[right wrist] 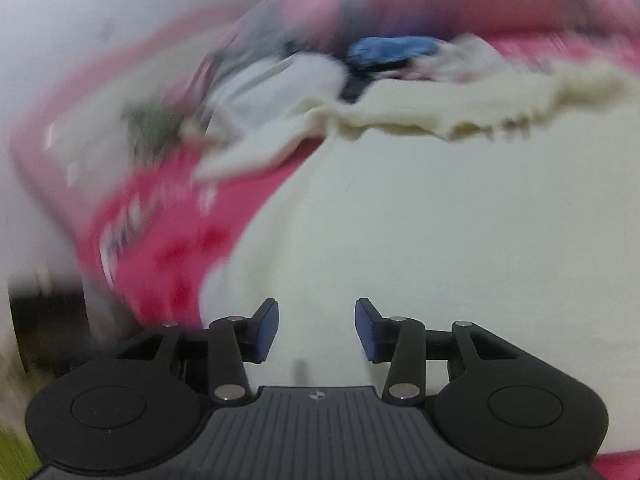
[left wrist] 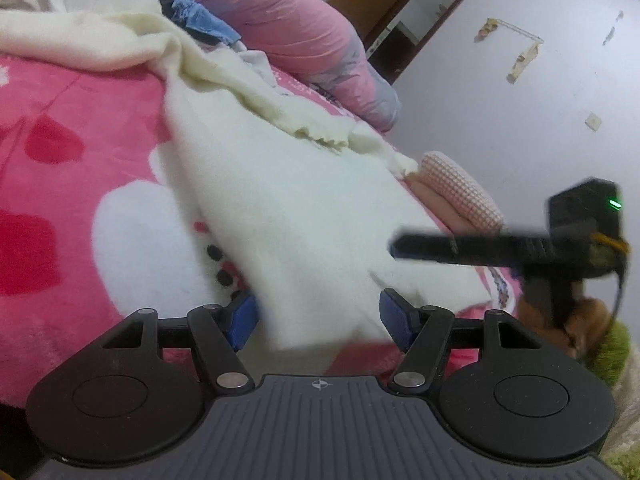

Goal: Fold clothes

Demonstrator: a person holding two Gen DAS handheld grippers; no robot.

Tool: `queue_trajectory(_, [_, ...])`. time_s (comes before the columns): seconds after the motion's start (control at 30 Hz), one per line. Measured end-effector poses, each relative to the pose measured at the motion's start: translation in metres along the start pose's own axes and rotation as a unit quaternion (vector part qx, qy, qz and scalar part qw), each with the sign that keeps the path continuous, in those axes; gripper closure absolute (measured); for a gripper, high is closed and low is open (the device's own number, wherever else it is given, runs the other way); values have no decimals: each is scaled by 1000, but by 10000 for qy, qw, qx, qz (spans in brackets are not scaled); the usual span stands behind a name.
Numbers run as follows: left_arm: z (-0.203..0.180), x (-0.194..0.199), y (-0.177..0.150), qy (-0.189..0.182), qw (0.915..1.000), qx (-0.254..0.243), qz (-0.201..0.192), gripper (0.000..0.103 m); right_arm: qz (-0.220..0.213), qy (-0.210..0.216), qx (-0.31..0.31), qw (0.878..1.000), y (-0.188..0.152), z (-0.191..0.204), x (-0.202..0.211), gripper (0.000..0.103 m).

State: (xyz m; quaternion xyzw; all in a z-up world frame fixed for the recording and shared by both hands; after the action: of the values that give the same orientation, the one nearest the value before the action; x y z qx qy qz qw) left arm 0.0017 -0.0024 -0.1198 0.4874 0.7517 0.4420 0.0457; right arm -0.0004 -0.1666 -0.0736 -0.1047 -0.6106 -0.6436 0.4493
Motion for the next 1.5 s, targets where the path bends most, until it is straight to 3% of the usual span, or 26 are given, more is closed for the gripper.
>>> queue_trajectory(0.13, [-2, 0, 3, 49, 10000, -1, -69, 38, -4, -290, 1616, 9864, -25, 41, 3, 52])
queue_trajectory(0.27, [-1, 3, 8, -2, 9995, 221, -204, 38, -218, -643, 2950, 9531, -49, 75, -7, 51])
queue_trajectory(0.37, [-3, 4, 12, -29, 9993, 253, -261, 38, -486, -991, 3480, 9310, -56, 88, -21, 57])
queue_trajectory(0.4, [-4, 4, 12, -18, 9994, 234, -268, 38, -554, -1051, 3502, 9291, -55, 88, -22, 60])
queue_trajectory(0.47, [-5, 6, 12, 27, 9995, 169, -275, 38, -651, -1050, 3235, 9381, -46, 82, -19, 87])
queue_trajectory(0.5, [-5, 7, 12, 56, 9996, 111, -271, 38, -700, -1050, 3100, 9423, -41, 79, -18, 91])
queue_trajectory(0.77, [-9, -2, 3, 224, 9996, -198, -21, 38, -1081, -1037, 2002, 9682, -5, 53, -6, 99])
queue_trajectory(0.93, [-6, -21, 5, 981, 9940, -441, 219, 40, -1302, -1048, 1515, 9742, 13, 41, 1, 99])
queue_trajectory(0.97, [-5, -25, 6, 1125, 9921, -474, 282, 42, -1334, -1087, 1559, 9727, 13, 42, 0, 99])
queue_trajectory(1.03, [-4, -27, 6, 1397, 9886, -496, 276, 58, -1376, -1184, 1712, 9684, 11, 45, -4, 99])
queue_trajectory(1.1, [-3, -24, 7, 1637, 9852, -481, 191, 97, -1420, -1292, 1877, 9633, 10, 47, -6, 100])
queue_trajectory(1.2, [-4, -5, 11, 1588, 9872, -125, -76, 101, -1772, -1451, 2190, 9485, 17, 54, 8, 101])
queue_trajectory(1.27, [-12, 10, 14, 1616, 9864, -196, -225, 102, -1978, -1338, 2418, 9405, 18, 62, 22, 101])
queue_trajectory(1.37, [-15, 24, 11, 1635, 9861, -184, -222, 103, -1505, -1420, 3138, 9267, -15, 64, 1, 101])
queue_trajectory(1.5, [4, 18, -6, 1646, 9861, 222, 88, 103, -858, -1513, 4060, 8972, -59, 66, -26, 101])
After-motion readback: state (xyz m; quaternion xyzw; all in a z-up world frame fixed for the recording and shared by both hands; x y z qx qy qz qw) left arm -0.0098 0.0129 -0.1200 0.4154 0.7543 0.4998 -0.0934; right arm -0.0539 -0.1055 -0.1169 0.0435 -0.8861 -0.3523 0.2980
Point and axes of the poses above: each gripper's, at about its wrist camera, not at the fingertips, and x roughly against the way its jaws point, z to its left, y to its top, the point moved 6 cm from there along -x, roughly the way its jaws point, and after that the axes turned 8 degrees about -y, right-handed, at the moved point
